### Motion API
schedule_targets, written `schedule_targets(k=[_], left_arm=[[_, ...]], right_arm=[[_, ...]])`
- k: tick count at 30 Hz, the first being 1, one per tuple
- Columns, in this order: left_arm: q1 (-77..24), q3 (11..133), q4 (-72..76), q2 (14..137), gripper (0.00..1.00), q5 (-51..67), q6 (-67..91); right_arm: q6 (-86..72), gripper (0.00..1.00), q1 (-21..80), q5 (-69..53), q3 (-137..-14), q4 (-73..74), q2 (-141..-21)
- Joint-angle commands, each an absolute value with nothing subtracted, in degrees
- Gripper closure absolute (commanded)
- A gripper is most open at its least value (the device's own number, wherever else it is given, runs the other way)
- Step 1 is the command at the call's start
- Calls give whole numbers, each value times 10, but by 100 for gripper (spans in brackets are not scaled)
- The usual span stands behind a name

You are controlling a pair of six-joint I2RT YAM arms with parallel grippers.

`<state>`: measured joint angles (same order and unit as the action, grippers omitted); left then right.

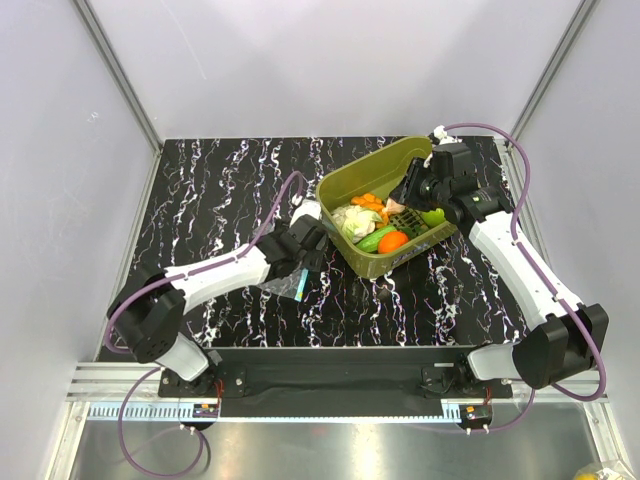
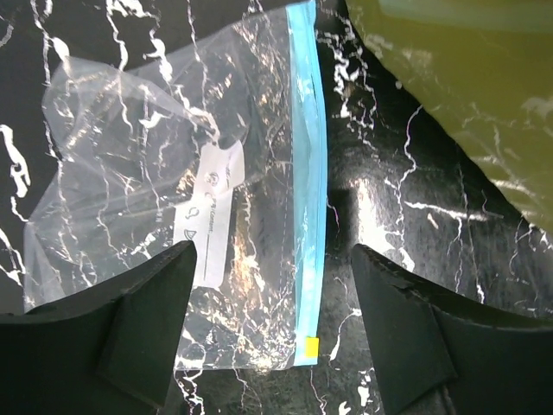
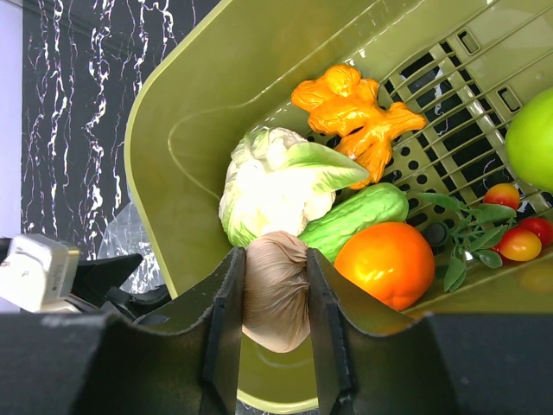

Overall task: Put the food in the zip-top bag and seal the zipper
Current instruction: Pick up the zipper food storage bag at the center of the board.

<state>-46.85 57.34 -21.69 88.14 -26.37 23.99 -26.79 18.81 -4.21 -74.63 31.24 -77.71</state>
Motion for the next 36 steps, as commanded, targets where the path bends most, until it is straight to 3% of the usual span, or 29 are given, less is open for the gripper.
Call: schedule_targets(k=[1, 8, 21, 27, 36], left_arm=[[-468, 557, -202, 873, 25, -249, 249], [-466, 531, -180, 892, 35, -243, 251], [-465, 591, -183, 992, 37, -229, 220], [-466, 616, -201, 1005, 67, -236, 215], [-434, 604, -241, 911, 78, -161, 263]], right_arm=[[-261, 63, 190, -50, -755, 303, -771], [-262, 62, 190, -51, -751, 303, -770], [-260, 62, 189, -48, -751, 306, -769], [-258, 62, 189, -45, -753, 309, -769], [-240, 65, 191, -73, -758, 298, -776]])
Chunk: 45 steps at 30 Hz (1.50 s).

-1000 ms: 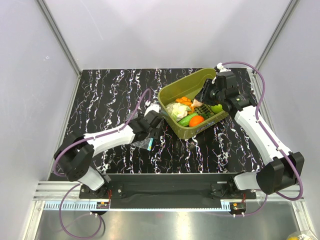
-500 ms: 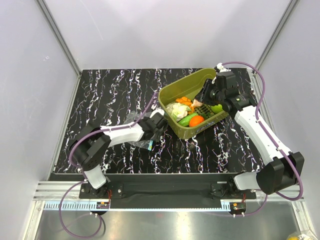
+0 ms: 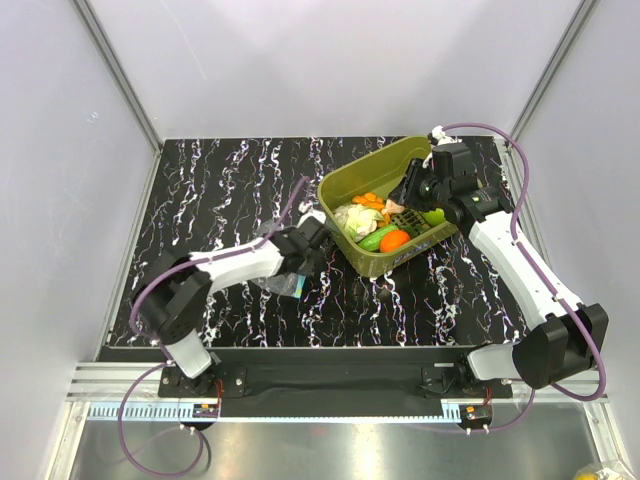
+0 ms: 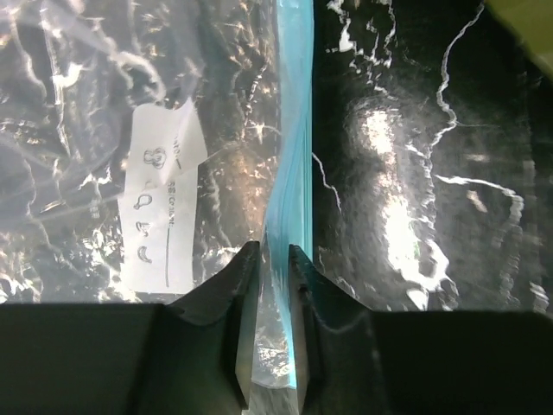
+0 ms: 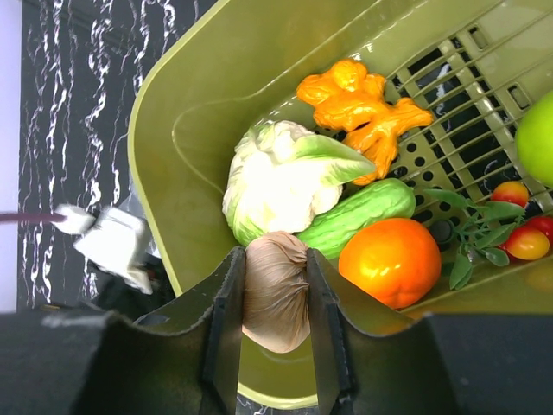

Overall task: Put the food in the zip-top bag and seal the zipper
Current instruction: Pick up the zipper food storage bag at the center of the board, then place the fake vegetable in the zipper food storage bag.

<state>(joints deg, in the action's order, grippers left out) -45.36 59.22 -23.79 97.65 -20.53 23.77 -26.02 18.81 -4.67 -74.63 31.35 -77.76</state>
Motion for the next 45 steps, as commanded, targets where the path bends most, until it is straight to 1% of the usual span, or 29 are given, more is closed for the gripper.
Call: schedule_targets(k=[1, 3, 5, 9, 16, 21, 28, 34, 38, 40, 45], left_arm=[[-418, 605, -245, 901, 81, -144, 268], [-401, 611, -258, 876, 93, -100, 278], [-381, 622, -271, 866, 100, -83, 280], [-352, 664, -323, 854, 100, -31, 279], [-305, 736, -389, 833, 100, 45, 287], [-297, 801, -425, 827, 100, 100, 293], [-295, 815, -423, 807, 100, 158, 323], [-296, 823, -429, 802, 100, 175, 293], [-292, 833, -432, 781, 100, 171, 285], [-285, 834, -426, 770, 100, 174, 290], [-255, 837, -418, 751, 100, 212, 311]], right_arm=[[-231, 65, 191, -89, -761, 294, -776], [-219, 65, 195, -118, -762, 282, -773], [-215, 66, 198, -142, -762, 267, -770], [-211, 66, 232, -196, -764, 242, -767], [-222, 66, 313, -215, -797, 205, -803], [-223, 66, 343, -229, -824, 185, -830], [-225, 67, 374, -237, -852, 166, -868], [-220, 67, 391, -236, -879, 171, -903], [-220, 69, 397, -218, -900, 204, -930], [-220, 71, 398, -203, -904, 214, -941], [-229, 71, 398, -169, -902, 236, -962]])
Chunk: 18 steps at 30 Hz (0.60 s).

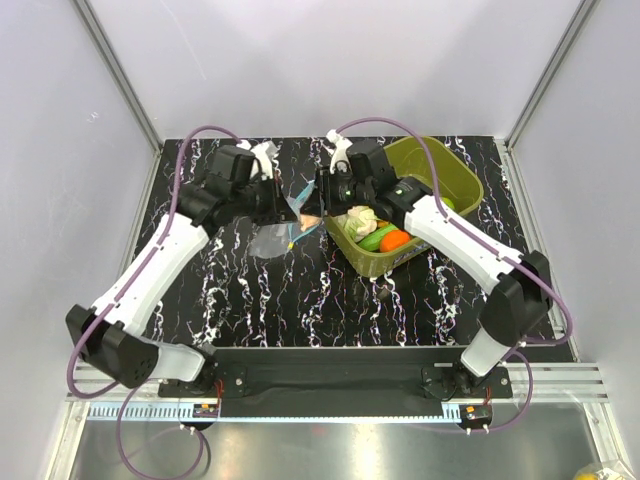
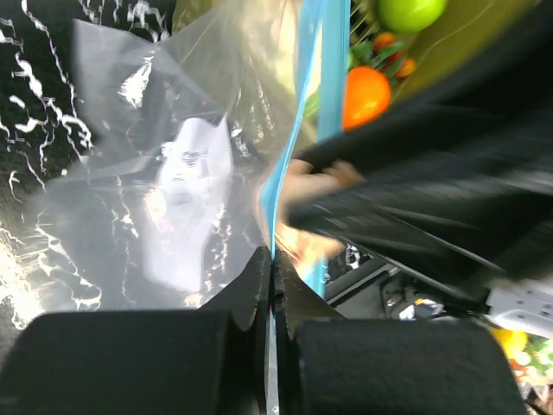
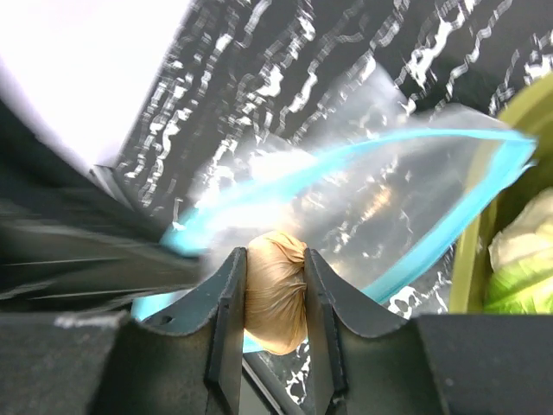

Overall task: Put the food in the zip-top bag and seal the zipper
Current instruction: Place the fake vegetable in the zipper food storage bag.

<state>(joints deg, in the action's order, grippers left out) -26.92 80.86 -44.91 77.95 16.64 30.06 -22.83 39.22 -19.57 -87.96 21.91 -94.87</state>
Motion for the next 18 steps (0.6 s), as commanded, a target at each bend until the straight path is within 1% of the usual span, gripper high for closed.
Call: schedule_targets(k=[1, 5, 8, 11, 12, 13, 15, 16, 18], left_arm=[[-245, 832, -409, 748, 100, 224, 315], [-229, 803, -343, 740, 100, 330, 343], [-222, 776, -292, 740, 100, 386, 375], [-216, 753, -243, 738, 100, 410, 405], [-209, 751, -240, 740, 100, 417, 410], [-205, 751, -240, 743, 100, 420, 417], [-188, 750, -245, 748, 100, 425, 422], [-182, 749, -248, 749, 100, 425, 424], [-166, 744, -252, 749, 100, 425, 423]], right_arm=[[-229, 71, 398, -168, -904, 240, -968], [-232, 71, 398, -157, -923, 253, -988], [-229, 66, 398, -148, -963, 270, -1006], [-238, 49, 398, -148, -1016, 279, -1027], [-239, 31, 398, -146, -1024, 282, -1029], [-238, 24, 398, -142, -1030, 290, -1031], [-231, 16, 398, -111, -1034, 294, -1018], [-225, 13, 397, -100, -1034, 298, -1013], [-214, 13, 396, -77, -1035, 303, -994]])
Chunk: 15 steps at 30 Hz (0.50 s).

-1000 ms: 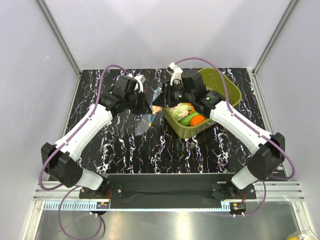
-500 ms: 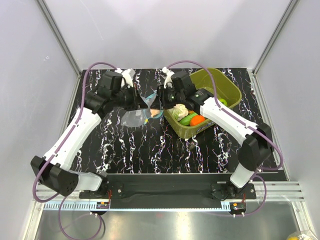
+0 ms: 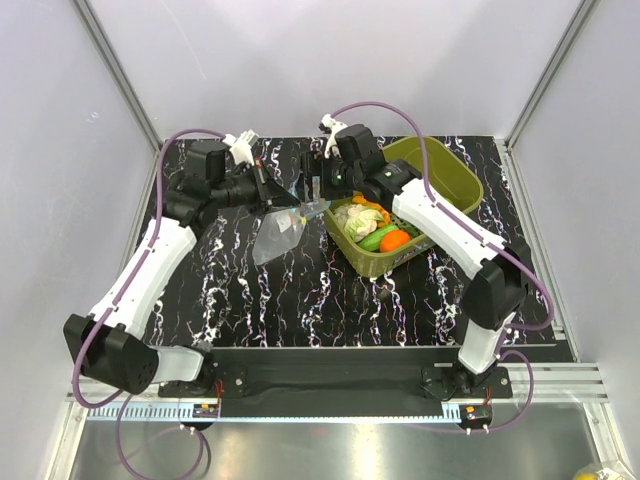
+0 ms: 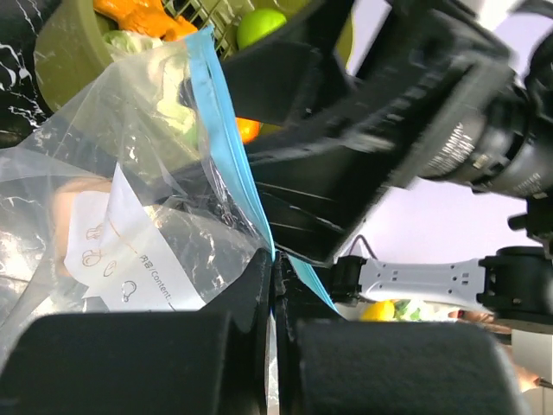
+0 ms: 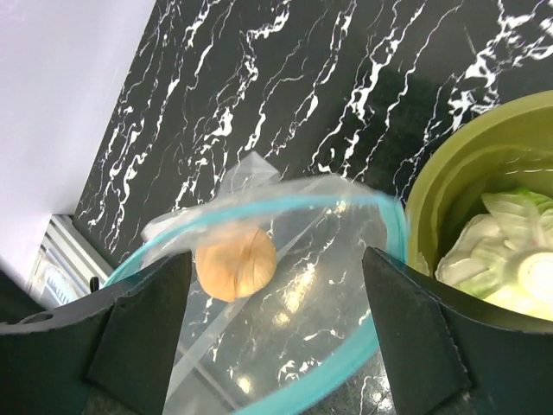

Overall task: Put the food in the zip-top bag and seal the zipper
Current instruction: Place the fake vegetable in the zipper food storage bag.

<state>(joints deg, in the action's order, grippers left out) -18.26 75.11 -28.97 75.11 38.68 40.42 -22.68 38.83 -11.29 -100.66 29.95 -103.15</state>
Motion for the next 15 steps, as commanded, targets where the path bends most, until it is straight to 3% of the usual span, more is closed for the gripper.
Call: schedule_targets(k=[1, 10, 15], left_arm=[[-163, 742, -255, 748, 100, 424, 417], [-152, 754, -339, 749, 100, 362, 314], [-152, 744, -336, 754, 100, 364, 284]], right_arm=[[-212, 14, 390, -76, -1039, 314, -991], [-270, 16, 268, -82, -1019, 377, -942], [-257, 11, 148, -205, -976, 396, -975]])
